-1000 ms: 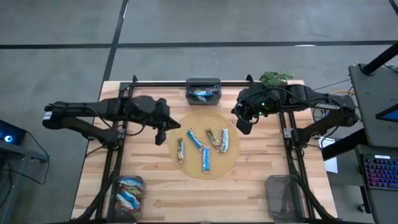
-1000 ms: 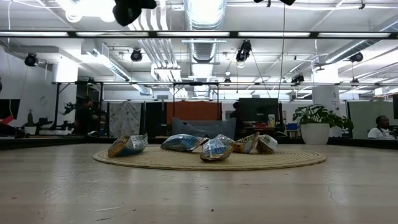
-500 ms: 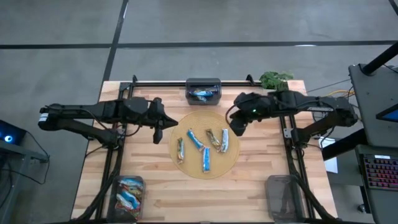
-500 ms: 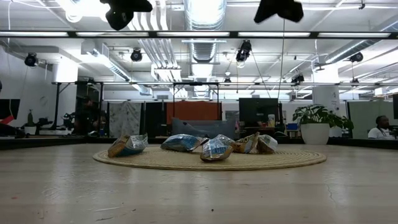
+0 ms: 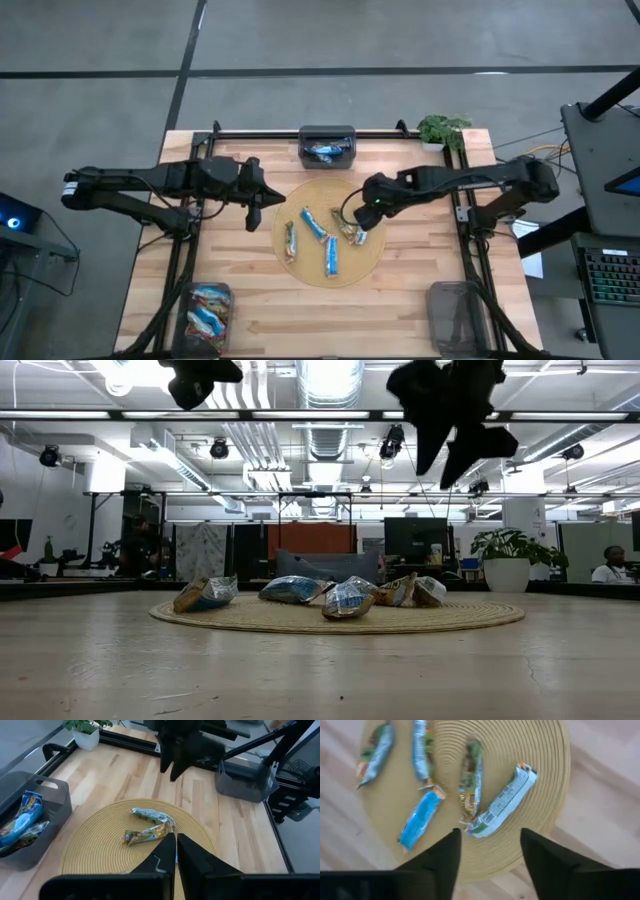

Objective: Pick and place Granola Bars by type
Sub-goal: Put the yellow granola bar into the right black bin

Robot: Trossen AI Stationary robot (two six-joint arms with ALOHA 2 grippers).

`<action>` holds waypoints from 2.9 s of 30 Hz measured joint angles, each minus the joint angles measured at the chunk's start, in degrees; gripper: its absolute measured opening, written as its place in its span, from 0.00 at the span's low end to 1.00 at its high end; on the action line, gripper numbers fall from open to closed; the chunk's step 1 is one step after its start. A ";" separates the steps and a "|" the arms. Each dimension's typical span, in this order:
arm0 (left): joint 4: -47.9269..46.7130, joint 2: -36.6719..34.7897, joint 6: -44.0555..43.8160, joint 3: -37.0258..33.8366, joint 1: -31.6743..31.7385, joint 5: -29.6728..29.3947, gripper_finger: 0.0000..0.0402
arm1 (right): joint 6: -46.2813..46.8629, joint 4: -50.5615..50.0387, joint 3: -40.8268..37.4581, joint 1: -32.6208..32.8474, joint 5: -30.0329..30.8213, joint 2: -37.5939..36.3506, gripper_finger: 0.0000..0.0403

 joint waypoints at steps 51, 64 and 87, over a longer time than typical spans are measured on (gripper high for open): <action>-0.50 0.02 -0.17 0.00 0.02 0.35 0.00 | 23.93 7.46 -0.38 -0.13 3.17 25.62 0.48; -0.47 0.02 -0.33 0.00 0.02 0.19 0.00 | 23.39 7.24 -0.34 -0.13 3.08 25.73 0.24; -0.45 0.00 -0.39 0.02 0.02 0.24 0.00 | 3.30 -1.76 -0.25 0.32 3.44 3.67 0.13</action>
